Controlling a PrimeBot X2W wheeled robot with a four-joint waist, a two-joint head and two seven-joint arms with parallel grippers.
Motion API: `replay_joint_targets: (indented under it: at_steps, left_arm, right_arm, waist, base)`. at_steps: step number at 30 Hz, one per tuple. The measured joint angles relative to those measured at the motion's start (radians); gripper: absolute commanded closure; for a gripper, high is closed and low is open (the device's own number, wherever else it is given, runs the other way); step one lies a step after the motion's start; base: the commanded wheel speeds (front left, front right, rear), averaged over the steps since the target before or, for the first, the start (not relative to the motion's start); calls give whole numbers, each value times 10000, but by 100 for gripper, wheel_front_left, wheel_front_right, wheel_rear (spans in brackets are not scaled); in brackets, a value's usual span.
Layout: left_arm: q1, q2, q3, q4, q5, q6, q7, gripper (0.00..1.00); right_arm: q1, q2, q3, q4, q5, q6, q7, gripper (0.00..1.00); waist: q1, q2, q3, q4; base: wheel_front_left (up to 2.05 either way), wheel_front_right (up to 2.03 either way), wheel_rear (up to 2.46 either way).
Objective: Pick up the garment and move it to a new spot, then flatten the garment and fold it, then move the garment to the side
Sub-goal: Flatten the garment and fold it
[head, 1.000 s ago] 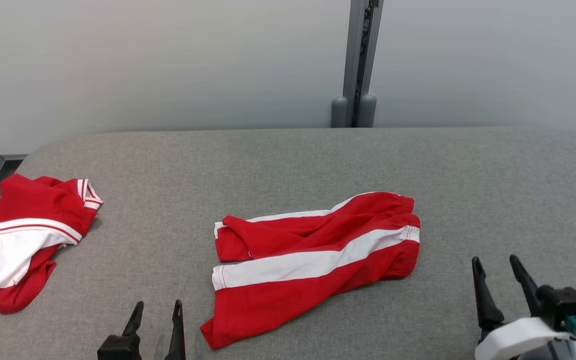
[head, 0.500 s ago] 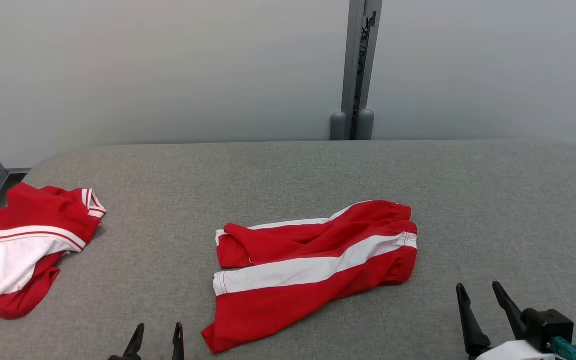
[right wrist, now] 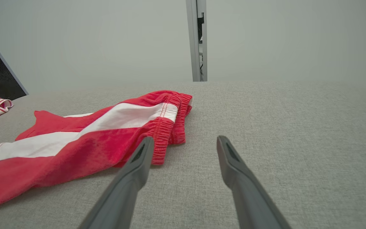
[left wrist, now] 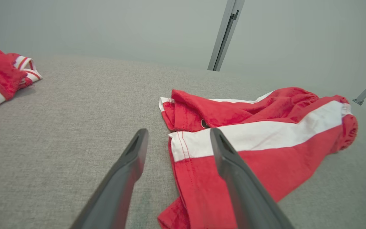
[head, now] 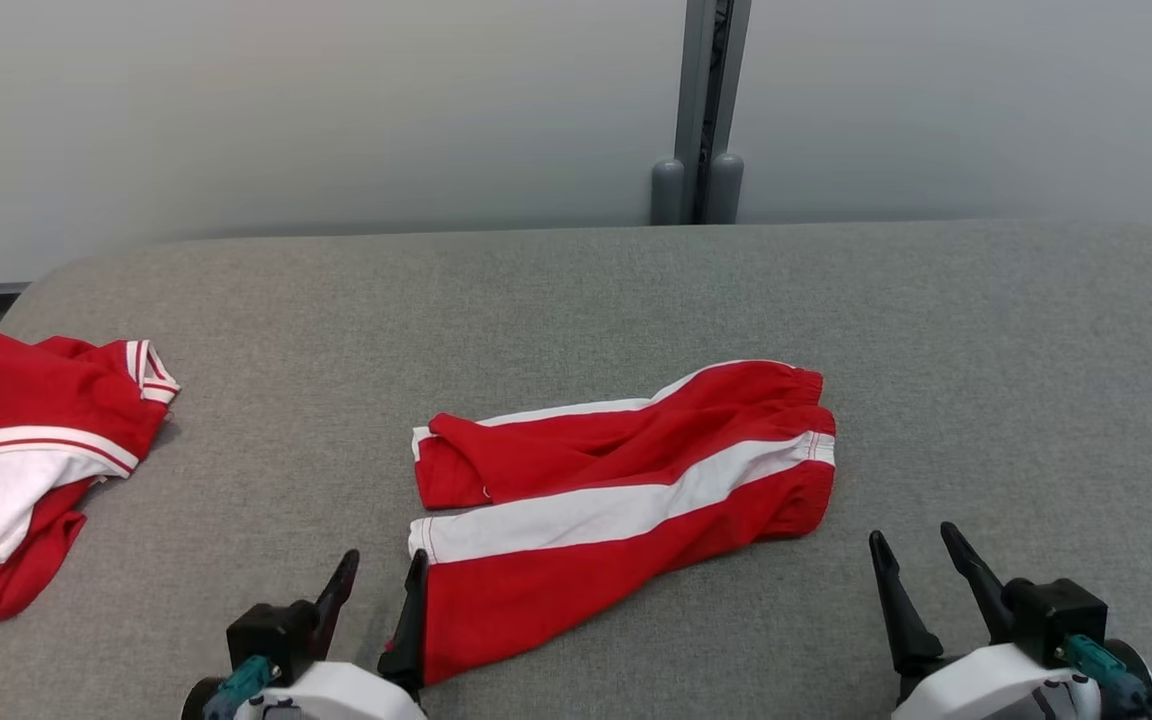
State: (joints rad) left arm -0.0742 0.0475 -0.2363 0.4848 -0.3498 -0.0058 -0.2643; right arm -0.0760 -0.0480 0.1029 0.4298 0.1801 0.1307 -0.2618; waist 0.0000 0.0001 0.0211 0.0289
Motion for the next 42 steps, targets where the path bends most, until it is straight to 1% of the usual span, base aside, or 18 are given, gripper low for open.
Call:
replay_joint_targets:
  at_steps: [8,12,17,21,24,25,27,28,34,38,42]
  left_arm:
    - [-1297,6,-606,1804,-1488,-474,0,0]
    - [-1797,6,-788,2447,-1871,-619,2,0]
    - [-2114,-2,-1114,2951,-2326,-786,2,0]
    - [-2361,4,-1195,2964,-2583,-867,0,0]
    - [-2392,6,-1306,2955,-2564,-886,0,0]
    - [-2392,0,-1329,2961,-2568,-888,0,14]
    - [-2413,6,-1308,2915,-2581,-888,2,64]
    - [-2429,2,-1229,2794,-2585,-876,2,100]
    - [-2451,2,-892,2180,-2209,-573,0,100]
    - [-2287,6,-752,2023,-1981,-454,0,100]
    - [-2197,6,-721,2008,-1881,-458,0,100]
  right_arm:
    - [-512,4,180,-27,33,0,0,0]
    - [-658,2,240,-48,35,0,0,0]
    - [-794,2,267,-48,33,0,0,0]
    - [-845,2,280,-50,33,0,0,0]
    - [-945,2,303,-54,33,0,0,0]
    - [-983,2,309,-52,35,0,0,0]
    - [-1034,2,341,-50,77,0,0,0]
    - [-1058,4,357,-48,127,0,2,0]
    - [-1404,4,717,27,677,0,0,0]
    - [-1699,6,1039,230,1154,0,0,0]
    - [-2006,10,1147,397,1707,0,2,0]
  waist:
    - [0,0,702,-175]
    - [0,0,966,-230]
    - [0,0,1189,-241]
    - [0,0,1295,-222]
    - [0,0,1357,-204]
    - [0,0,1378,-199]
    - [0,0,1424,-187]
    - [0,0,1454,-178]
    - [0,0,1598,-51]
    - [0,0,1671,70]
    - [0,0,1767,188]
  base:
    - [0,0,0]
    - [0,0,0]
    - [0,0,0]
    - [0,0,0]
    - [0,0,0]
    - [0,0,0]
    - [0,0,0]
    - [0,0,0]
    - [0,0,0]
    - [0,0,0]
    - [0,0,0]
